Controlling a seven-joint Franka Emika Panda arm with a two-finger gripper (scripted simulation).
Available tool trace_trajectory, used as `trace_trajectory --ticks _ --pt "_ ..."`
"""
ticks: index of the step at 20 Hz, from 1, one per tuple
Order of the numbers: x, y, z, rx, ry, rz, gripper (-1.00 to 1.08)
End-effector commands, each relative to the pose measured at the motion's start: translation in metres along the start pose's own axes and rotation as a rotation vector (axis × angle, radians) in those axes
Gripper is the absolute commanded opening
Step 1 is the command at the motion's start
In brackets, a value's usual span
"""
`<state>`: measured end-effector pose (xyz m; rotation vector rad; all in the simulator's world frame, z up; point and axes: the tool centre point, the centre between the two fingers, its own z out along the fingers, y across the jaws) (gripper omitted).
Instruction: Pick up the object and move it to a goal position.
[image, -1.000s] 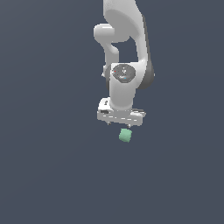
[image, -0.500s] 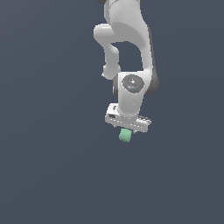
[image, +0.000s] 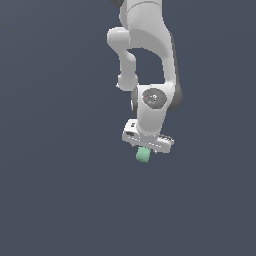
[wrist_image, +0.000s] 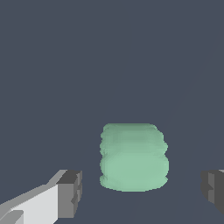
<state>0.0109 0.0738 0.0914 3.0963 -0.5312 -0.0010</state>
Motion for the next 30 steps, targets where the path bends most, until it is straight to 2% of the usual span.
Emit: trace_trajectory --ticks 1,10,15,16,30 --pt "0.0 0.0 0.003 0.0 0.0 0.0 1.0" --pt "-0.001 0.0 0.043 0.0 0.001 0.004 1.0" --pt "0.0 0.0 0.05 0.0 0.001 0.004 1.0" --pt "0.0 0.0 0.05 0.0 0.001 0.004 -1.0" --pt "-0.001 -0.001 0.045 0.001 0.002 0.004 -1.0"
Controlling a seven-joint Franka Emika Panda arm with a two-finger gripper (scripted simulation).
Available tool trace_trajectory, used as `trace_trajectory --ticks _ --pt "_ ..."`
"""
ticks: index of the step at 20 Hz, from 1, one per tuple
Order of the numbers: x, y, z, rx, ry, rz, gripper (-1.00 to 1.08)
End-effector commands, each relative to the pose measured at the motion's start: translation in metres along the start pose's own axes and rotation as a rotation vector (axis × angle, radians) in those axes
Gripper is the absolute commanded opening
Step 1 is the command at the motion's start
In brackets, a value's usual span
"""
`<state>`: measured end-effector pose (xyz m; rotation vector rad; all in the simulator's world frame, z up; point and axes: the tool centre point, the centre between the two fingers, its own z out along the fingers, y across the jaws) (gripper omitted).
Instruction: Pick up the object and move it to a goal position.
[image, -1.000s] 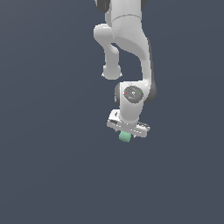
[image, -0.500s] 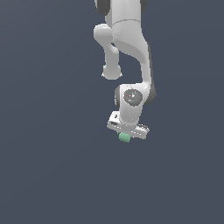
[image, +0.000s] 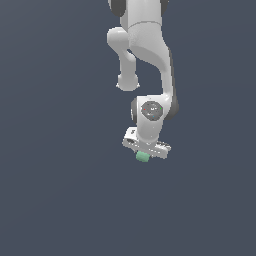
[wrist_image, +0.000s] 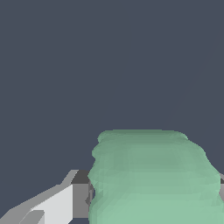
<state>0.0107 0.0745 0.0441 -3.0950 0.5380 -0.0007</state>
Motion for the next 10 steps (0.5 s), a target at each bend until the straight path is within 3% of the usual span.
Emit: trace_trajectory --ticks 1,10 --pt "-0.001 -0.001 -0.005 0.0 0.001 0.0 -1.0" --pt "-0.012 -0.009 -0.054 0.0 0.001 0.0 -1.0"
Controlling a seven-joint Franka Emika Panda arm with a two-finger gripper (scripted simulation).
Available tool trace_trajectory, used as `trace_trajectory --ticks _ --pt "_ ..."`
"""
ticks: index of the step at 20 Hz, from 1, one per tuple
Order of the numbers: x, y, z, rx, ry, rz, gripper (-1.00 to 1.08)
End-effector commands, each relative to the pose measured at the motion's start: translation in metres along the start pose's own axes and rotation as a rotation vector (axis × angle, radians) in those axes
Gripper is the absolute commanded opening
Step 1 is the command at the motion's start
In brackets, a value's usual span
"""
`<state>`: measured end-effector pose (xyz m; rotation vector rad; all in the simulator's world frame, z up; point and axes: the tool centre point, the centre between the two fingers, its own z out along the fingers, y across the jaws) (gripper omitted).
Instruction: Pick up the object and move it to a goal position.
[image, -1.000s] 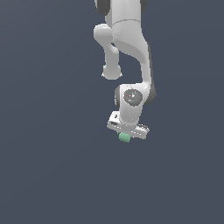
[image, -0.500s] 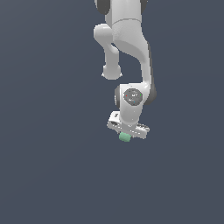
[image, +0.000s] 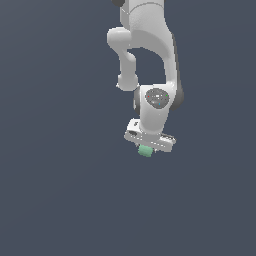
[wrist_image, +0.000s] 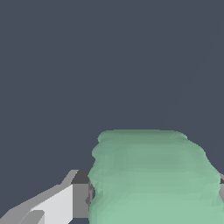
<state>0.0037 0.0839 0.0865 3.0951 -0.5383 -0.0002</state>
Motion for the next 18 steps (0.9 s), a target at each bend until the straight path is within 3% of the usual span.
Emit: trace_trajectory --ticks 1,11,18 --pt "-0.004 -0.003 -0.02 0.001 0.001 0.0 -1.0" --pt "-0.025 -0.019 -0.12 0.0 0.001 0.0 -1.0" --pt "-0.034 -0.028 -0.168 0.0 0.001 0.0 -1.0"
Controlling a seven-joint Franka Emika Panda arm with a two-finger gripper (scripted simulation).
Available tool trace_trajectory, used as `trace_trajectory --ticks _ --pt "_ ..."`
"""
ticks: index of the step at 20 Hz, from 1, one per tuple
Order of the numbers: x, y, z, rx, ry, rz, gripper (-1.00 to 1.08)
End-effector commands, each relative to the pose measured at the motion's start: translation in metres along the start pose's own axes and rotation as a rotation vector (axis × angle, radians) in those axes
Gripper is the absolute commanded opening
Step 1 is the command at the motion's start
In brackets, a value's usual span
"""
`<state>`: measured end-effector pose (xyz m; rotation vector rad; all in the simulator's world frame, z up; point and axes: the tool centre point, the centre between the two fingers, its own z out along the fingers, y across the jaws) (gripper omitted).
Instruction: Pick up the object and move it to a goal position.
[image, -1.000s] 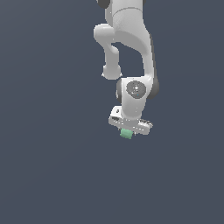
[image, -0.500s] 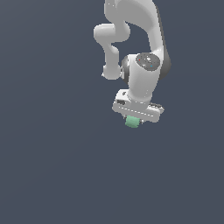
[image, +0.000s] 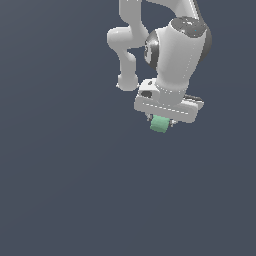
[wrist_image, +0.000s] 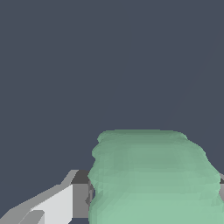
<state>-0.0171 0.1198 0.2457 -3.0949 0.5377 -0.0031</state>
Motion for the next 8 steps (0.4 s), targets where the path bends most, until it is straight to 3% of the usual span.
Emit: trace_trajectory --ticks 1,8 --pt "-0.002 -0.002 -0.012 -0.001 -0.001 0.0 -1.0" --pt "-0.003 -0.005 -0.024 -0.001 -0.002 0.0 -1.0"
